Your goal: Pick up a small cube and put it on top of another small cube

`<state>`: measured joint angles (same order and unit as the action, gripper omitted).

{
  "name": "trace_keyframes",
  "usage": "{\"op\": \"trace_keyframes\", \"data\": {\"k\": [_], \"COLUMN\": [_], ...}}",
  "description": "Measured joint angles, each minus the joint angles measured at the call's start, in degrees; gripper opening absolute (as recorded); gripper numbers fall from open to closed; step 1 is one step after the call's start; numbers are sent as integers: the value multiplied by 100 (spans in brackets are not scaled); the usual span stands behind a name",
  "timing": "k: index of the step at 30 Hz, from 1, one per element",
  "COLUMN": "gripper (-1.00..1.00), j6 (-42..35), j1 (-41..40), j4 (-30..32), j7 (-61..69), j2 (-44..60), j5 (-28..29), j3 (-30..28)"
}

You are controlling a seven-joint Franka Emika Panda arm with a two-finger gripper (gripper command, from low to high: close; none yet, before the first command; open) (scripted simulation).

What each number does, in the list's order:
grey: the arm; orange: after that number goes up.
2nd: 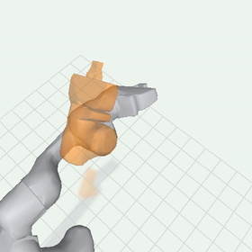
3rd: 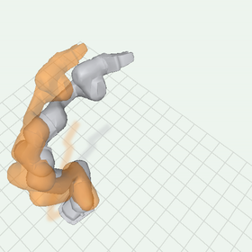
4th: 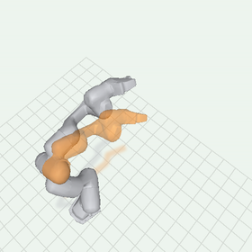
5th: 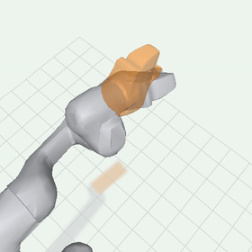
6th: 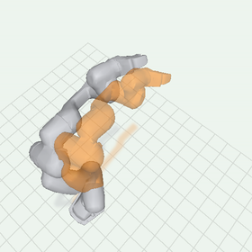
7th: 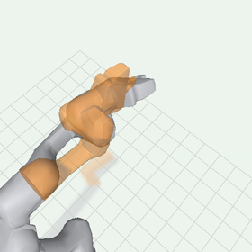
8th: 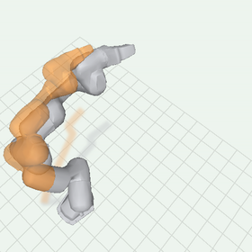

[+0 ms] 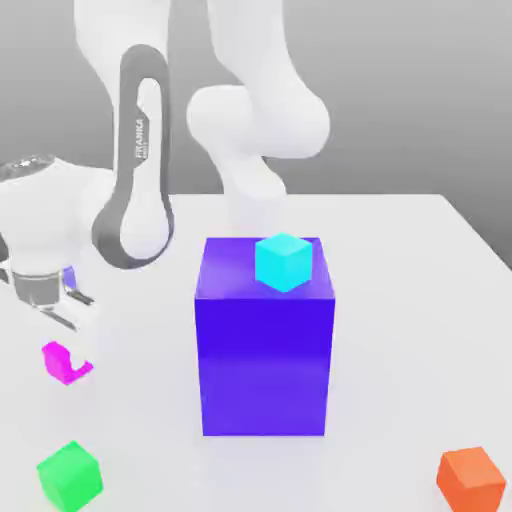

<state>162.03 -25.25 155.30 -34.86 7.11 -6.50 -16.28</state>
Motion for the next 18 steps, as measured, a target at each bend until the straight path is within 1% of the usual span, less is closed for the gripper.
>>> {"op": "trace_keyframes", "data": {"k": [3,10,12,14,15,18], "gripper": [-100,-100,-100,-100,100,100], "j6": [-447,-1414,-1239,-909,-792,-791], "j1": [292,1065,1103,1056,1033,1033], "j4": [-514,-1913,-2060,-2116,-2130,-2130], "j7": [-686,-2293,-2358,-2290,-2262,-2262], "j2": [62,490,816,1209,1342,1342], "j5": [125,187,78,-68,-116,-116], "j3": [109,460,546,645,682,682]}}
